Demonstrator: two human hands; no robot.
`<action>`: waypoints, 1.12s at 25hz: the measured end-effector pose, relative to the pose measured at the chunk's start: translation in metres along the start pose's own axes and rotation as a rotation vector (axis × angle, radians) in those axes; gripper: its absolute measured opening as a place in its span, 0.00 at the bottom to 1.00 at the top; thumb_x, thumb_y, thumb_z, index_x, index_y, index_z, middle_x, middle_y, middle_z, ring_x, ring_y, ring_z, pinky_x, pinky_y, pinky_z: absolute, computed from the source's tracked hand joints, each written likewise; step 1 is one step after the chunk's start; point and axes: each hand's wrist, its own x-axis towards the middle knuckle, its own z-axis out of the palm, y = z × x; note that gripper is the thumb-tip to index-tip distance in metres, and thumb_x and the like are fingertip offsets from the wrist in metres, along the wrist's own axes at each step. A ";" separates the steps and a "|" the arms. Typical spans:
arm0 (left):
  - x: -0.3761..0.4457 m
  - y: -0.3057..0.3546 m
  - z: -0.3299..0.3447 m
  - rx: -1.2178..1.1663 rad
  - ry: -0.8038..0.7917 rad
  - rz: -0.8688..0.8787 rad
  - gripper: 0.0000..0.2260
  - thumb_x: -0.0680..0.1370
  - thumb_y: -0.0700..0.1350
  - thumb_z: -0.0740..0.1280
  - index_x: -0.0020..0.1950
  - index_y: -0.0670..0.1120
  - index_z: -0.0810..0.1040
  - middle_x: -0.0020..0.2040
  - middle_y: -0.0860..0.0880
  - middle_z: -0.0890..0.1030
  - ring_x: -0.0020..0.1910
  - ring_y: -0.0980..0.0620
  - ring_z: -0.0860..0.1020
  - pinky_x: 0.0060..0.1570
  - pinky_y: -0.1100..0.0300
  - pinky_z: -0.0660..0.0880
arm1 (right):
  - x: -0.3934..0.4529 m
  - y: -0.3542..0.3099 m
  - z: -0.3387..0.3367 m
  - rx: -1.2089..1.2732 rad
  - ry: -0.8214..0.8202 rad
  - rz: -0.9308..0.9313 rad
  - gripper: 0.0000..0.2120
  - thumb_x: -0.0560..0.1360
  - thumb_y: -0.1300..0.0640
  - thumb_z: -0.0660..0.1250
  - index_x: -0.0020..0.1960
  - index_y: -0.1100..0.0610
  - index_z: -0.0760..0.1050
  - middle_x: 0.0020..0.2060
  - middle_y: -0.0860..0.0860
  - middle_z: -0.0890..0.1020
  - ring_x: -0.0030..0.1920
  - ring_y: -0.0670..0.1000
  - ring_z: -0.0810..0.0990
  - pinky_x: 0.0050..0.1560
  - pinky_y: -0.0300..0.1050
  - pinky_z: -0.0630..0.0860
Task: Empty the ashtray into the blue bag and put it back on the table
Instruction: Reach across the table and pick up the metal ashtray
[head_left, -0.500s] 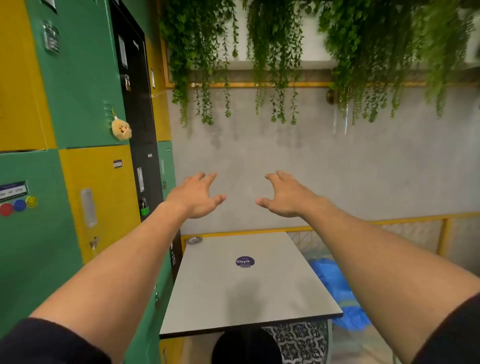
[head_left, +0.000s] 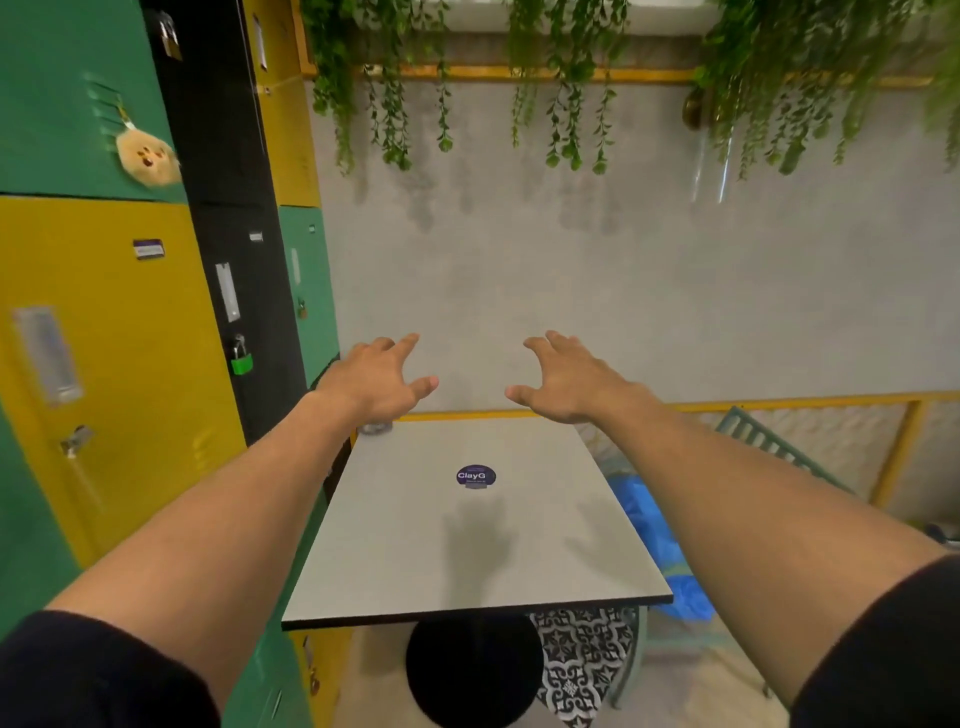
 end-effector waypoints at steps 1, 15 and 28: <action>0.008 0.004 0.009 -0.002 -0.016 -0.009 0.35 0.77 0.67 0.55 0.80 0.54 0.50 0.79 0.44 0.60 0.77 0.40 0.60 0.72 0.40 0.63 | 0.008 0.010 0.005 -0.003 -0.008 -0.001 0.39 0.76 0.35 0.61 0.80 0.50 0.52 0.81 0.53 0.51 0.80 0.58 0.46 0.76 0.64 0.55; 0.135 0.004 0.118 0.019 -0.098 -0.068 0.35 0.77 0.67 0.54 0.80 0.53 0.53 0.78 0.44 0.63 0.76 0.40 0.61 0.69 0.39 0.66 | 0.127 0.088 0.090 -0.002 -0.173 -0.015 0.37 0.78 0.36 0.60 0.80 0.50 0.51 0.81 0.53 0.50 0.80 0.58 0.47 0.75 0.64 0.55; 0.304 -0.084 0.207 -0.092 -0.199 -0.080 0.35 0.77 0.64 0.59 0.79 0.51 0.55 0.76 0.44 0.65 0.73 0.40 0.65 0.69 0.41 0.68 | 0.315 0.088 0.178 -0.010 -0.223 0.026 0.38 0.75 0.34 0.61 0.79 0.48 0.52 0.80 0.51 0.52 0.79 0.59 0.49 0.74 0.67 0.57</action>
